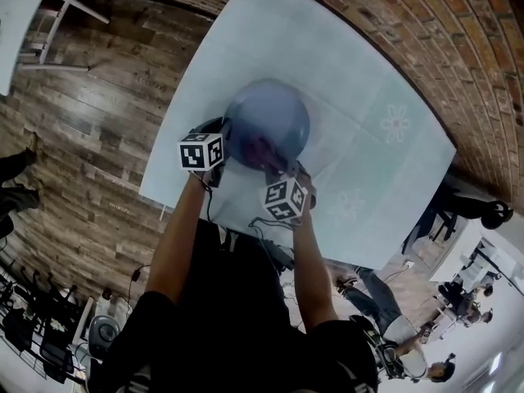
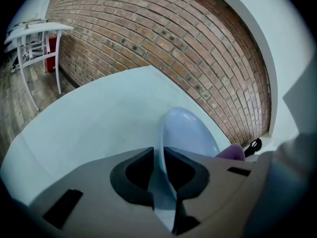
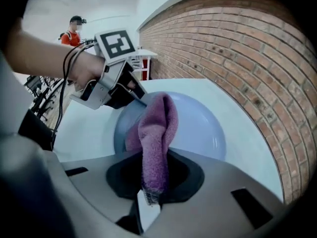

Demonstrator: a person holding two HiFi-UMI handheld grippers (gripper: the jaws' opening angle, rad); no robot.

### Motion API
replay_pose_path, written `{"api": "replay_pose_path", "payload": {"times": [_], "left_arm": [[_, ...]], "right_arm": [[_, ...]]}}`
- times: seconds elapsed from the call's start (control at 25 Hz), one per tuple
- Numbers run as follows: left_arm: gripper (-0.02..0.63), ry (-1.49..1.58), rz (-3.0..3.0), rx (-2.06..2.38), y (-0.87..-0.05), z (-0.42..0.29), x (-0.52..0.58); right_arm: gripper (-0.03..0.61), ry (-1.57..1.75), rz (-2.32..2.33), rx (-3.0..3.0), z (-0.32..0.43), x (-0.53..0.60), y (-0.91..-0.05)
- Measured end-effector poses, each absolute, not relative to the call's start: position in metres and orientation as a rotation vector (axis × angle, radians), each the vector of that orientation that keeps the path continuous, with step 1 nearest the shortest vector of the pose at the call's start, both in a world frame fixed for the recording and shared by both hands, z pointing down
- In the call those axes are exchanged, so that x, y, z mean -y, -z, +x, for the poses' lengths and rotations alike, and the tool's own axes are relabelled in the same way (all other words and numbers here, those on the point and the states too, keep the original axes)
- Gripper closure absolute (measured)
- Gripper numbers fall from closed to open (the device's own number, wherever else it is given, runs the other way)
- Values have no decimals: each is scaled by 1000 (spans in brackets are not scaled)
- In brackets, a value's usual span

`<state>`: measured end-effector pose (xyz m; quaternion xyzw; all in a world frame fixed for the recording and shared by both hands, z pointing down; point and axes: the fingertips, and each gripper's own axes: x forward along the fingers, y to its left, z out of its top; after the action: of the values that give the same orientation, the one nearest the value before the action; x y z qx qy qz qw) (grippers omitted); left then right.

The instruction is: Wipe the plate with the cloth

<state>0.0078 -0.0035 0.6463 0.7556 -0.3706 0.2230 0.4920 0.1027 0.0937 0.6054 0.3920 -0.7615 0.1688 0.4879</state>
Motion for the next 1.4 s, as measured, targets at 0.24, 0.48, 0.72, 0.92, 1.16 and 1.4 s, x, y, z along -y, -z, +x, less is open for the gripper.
{"api": "replay_pose_path", "payload": {"times": [0.24,0.48,0.72,0.92,1.16,1.4], "left_arm": [[568,-562,1843,884,-641,7,-7],[490,-548,1865,901,-626,4,-11],[469,-553,1905,958,-603,-4,-14],[471,-558,1963,1001,-574,-13,-32],[530,-513,2092,1038,-526,1,-72],[557,-495,2253,1075,-483,14,-94]], "right_arm": [[512,-440,1211,1945,114,-92,-566],[512,-441,1415,2016,125,-93,-529],[512,-500,1575,2085,134,-101,-498],[512,-520,1692,2122,147,-112,-469],[512,-490,1810,2143,164,-134,-440],[511,-457,1856,2178,164,-152,-421]]}}
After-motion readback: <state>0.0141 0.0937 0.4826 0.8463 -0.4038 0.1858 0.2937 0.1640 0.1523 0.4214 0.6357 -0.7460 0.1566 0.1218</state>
